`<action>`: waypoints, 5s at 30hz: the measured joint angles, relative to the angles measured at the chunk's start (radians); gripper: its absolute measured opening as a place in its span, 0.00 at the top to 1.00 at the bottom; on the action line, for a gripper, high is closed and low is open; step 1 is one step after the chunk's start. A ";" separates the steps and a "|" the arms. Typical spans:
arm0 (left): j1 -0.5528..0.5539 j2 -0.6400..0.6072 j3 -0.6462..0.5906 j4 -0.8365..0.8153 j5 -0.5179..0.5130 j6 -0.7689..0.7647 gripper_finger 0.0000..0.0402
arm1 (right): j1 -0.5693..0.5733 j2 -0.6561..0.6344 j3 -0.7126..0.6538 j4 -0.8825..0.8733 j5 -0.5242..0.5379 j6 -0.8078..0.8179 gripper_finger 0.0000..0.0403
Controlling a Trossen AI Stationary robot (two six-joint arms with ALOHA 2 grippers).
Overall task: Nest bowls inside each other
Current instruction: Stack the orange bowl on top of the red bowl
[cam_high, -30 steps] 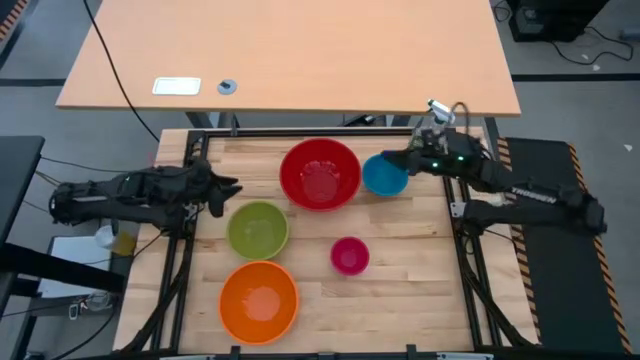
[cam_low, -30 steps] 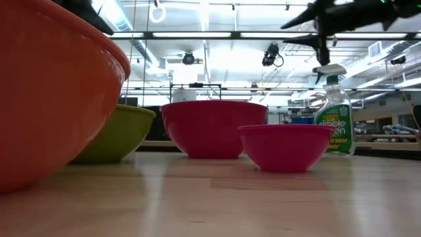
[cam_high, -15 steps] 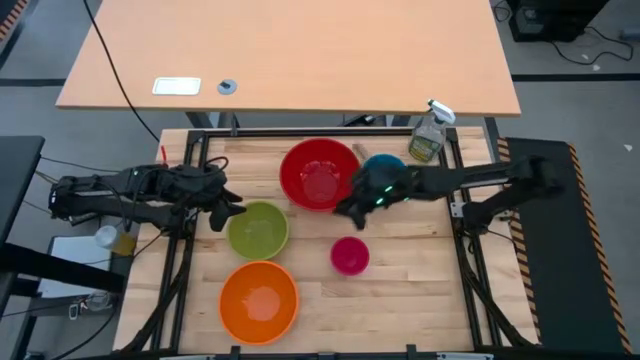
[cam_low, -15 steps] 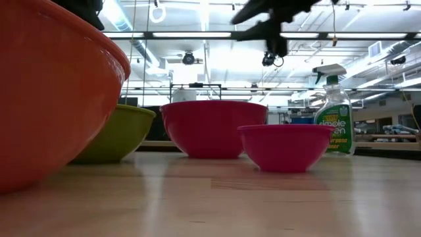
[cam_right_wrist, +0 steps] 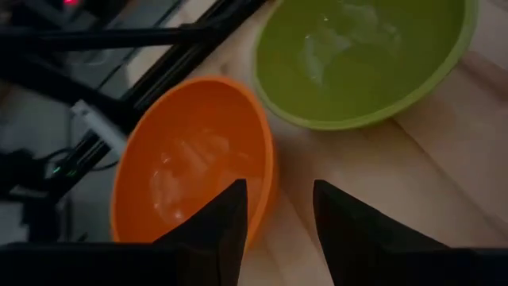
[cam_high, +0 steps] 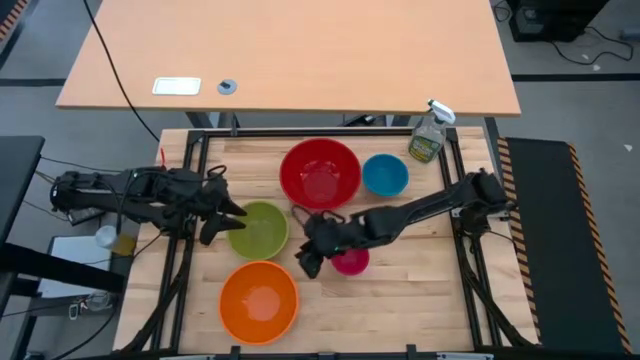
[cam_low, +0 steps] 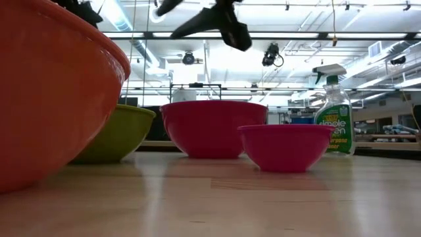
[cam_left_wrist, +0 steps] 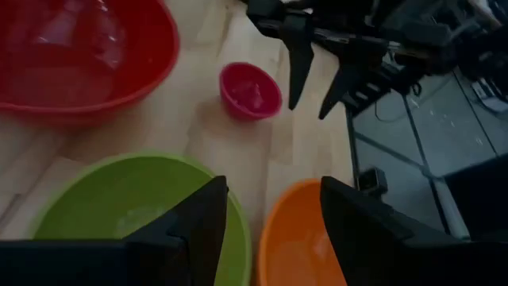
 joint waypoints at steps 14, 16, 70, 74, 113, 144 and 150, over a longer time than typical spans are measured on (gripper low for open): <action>-0.025 0.000 0.000 -0.019 -0.002 -0.034 0.49 | 0.075 0.120 0.174 -0.210 0.064 0.152 0.60; -0.024 0.000 0.000 -0.019 -0.003 -0.032 0.49 | 0.074 0.120 0.174 -0.209 0.053 0.148 0.56; -0.022 -0.031 0.000 0.016 -0.085 -0.060 0.49 | 0.046 0.301 0.192 -0.164 0.038 0.121 0.93; -0.022 -0.044 0.000 0.030 -0.081 -0.058 0.49 | 0.045 0.302 0.198 -0.163 0.020 0.132 0.94; -0.043 -0.061 -0.058 0.386 -0.310 0.122 0.49 | -0.422 -0.197 0.097 -0.527 -0.023 -0.244 0.93; 0.075 0.025 -0.057 0.387 -0.436 0.055 0.49 | -0.741 -0.044 -0.142 -0.272 -0.089 -0.476 0.86; 0.075 0.025 -0.057 0.385 -0.436 0.053 0.49 | -0.741 -0.045 -0.142 -0.272 -0.110 -0.496 0.73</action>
